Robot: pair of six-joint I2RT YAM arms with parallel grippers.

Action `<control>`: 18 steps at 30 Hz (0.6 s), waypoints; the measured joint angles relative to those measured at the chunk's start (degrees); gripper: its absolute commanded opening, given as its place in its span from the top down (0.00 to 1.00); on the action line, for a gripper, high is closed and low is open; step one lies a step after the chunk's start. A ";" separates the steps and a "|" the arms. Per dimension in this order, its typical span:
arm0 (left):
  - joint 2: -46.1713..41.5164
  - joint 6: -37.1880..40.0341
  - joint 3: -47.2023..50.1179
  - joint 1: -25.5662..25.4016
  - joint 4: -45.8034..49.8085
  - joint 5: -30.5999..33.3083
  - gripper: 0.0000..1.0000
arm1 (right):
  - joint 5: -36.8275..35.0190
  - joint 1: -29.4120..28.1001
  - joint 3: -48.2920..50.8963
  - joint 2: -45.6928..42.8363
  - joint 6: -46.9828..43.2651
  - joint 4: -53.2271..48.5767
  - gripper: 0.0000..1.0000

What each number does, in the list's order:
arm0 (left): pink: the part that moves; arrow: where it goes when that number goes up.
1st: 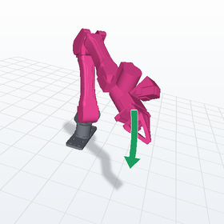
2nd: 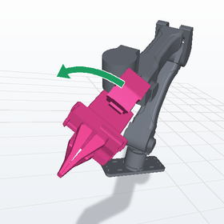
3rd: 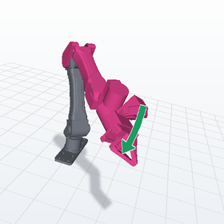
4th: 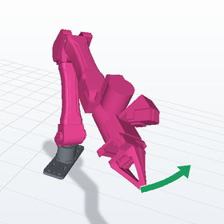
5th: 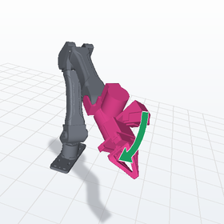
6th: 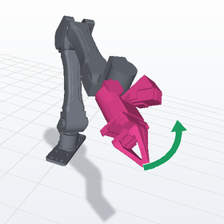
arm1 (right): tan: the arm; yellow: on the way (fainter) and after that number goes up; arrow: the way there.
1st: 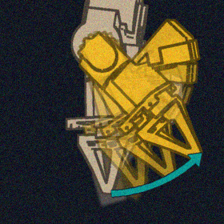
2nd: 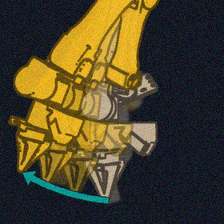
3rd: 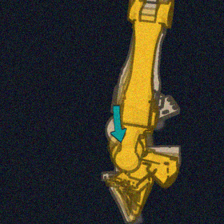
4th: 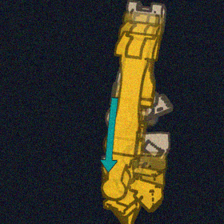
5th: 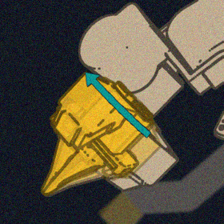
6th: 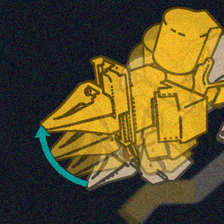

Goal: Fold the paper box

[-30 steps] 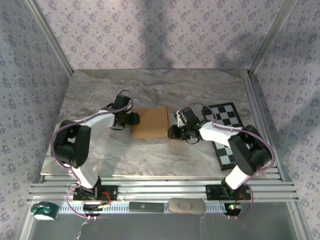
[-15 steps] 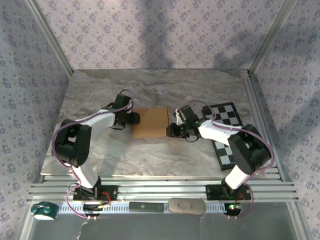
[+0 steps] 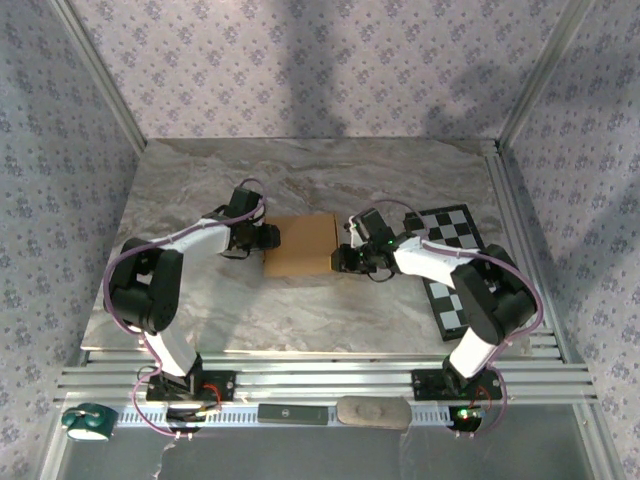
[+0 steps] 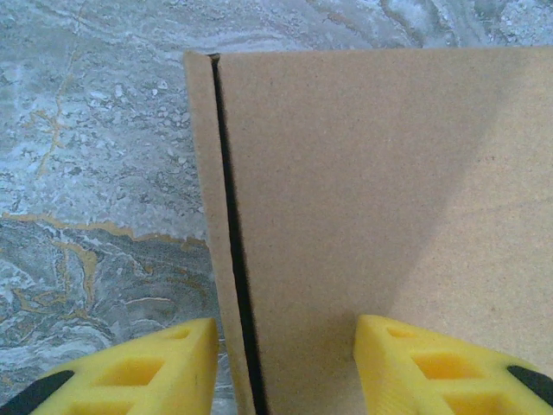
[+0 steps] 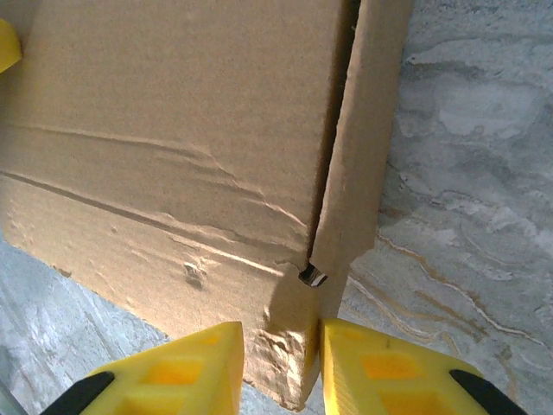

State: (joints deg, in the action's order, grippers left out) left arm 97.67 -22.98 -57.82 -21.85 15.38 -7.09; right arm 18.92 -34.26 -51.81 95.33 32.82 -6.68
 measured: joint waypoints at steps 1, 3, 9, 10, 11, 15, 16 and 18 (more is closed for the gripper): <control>0.02 0.00 -0.02 0.00 0.00 0.02 0.54 | -0.02 0.00 0.00 0.17 0.02 0.04 0.73; 0.11 0.00 -0.13 0.09 0.02 -0.15 0.54 | -0.02 0.02 0.00 0.50 0.26 0.11 0.75; 0.33 0.00 -0.39 0.35 0.00 -0.24 0.54 | -0.37 -0.07 0.00 0.70 0.04 0.28 0.78; 0.33 0.00 -0.39 0.42 0.00 -0.39 0.54 | -0.76 -0.17 0.00 0.70 -0.33 0.28 0.77; 0.33 0.00 -0.39 0.44 0.00 -0.50 0.54 | -1.22 -0.37 0.00 0.70 -0.70 0.28 0.77; 0.39 0.02 -0.44 0.48 0.02 -0.66 0.54 | -4.00 -1.57 0.00 0.70 -2.51 0.28 0.79; 0.44 0.02 -0.44 0.48 0.02 -0.68 0.54 | -4.85 -1.92 0.02 0.70 -3.06 0.33 0.79; 0.72 0.02 -0.61 0.48 0.02 -0.87 0.54 | -6.51 -2.60 0.07 0.70 -4.20 0.57 0.79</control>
State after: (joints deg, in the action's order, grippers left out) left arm 98.39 -22.96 -58.43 -21.37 15.40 -7.97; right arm 12.40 -36.86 -51.75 96.03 28.62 -6.11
